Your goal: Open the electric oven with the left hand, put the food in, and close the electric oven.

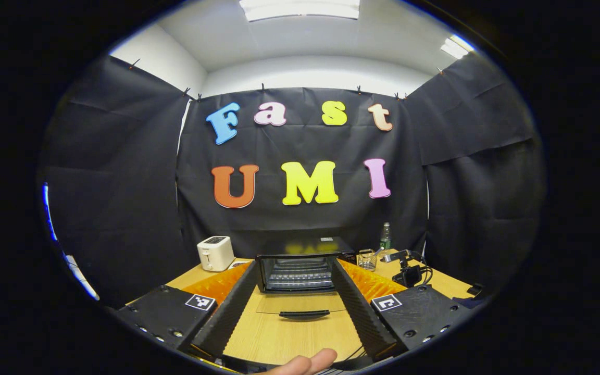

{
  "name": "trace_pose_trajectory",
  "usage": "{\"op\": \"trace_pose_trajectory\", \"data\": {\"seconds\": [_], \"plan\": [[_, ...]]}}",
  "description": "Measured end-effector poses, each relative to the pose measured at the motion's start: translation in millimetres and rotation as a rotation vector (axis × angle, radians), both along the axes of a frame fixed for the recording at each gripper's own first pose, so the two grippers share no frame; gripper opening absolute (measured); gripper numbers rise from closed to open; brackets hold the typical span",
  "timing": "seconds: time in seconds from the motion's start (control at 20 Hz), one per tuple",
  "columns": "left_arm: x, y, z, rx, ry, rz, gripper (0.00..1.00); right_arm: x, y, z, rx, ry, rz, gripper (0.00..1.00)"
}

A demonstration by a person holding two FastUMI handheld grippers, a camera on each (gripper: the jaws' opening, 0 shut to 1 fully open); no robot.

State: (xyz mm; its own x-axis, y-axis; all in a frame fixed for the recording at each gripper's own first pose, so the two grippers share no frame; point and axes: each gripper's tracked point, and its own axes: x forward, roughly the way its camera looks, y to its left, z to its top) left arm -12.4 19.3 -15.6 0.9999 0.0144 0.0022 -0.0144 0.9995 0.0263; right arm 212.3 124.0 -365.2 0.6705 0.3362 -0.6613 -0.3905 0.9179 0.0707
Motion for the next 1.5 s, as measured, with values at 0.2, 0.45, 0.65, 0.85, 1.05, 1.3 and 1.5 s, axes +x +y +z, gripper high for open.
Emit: {"op": "trace_pose_trajectory", "data": {"seconds": [0.2, 0.45, 0.65, 0.85, 1.05, 1.3, 1.5], "plan": [[2, -2, -1, -0.019, -0.016, -0.023, 0.93, -1, 6, 9, 0.089, 0.013, -0.031, 0.63], [3, 8, -14, -0.013, 0.009, -0.024, 0.93, -4, 21, 19, 0.139, 0.011, -0.048, 0.46], [5, 17, -24, -0.028, 0.032, -0.010, 0.93, 1, 12, 1, 0.045, 0.063, -0.085, 0.49], [7, 23, -32, -0.045, 0.048, 0.003, 0.93, 5, 13, 0, -0.023, 0.018, -0.055, 0.53], [8, 22, -37, -0.035, 0.061, 0.001, 0.94, 2, 17, -1, -0.074, 0.023, -0.040, 0.44], [6, 22, -35, -0.036, 0.051, -0.009, 0.84, -5, 29, 20, 0.057, 0.006, -0.038, 0.34], [6, 27, -31, -0.039, 0.033, 0.002, 0.94, -12, 56, 55, 0.212, -0.035, -0.049, 0.36]]}}
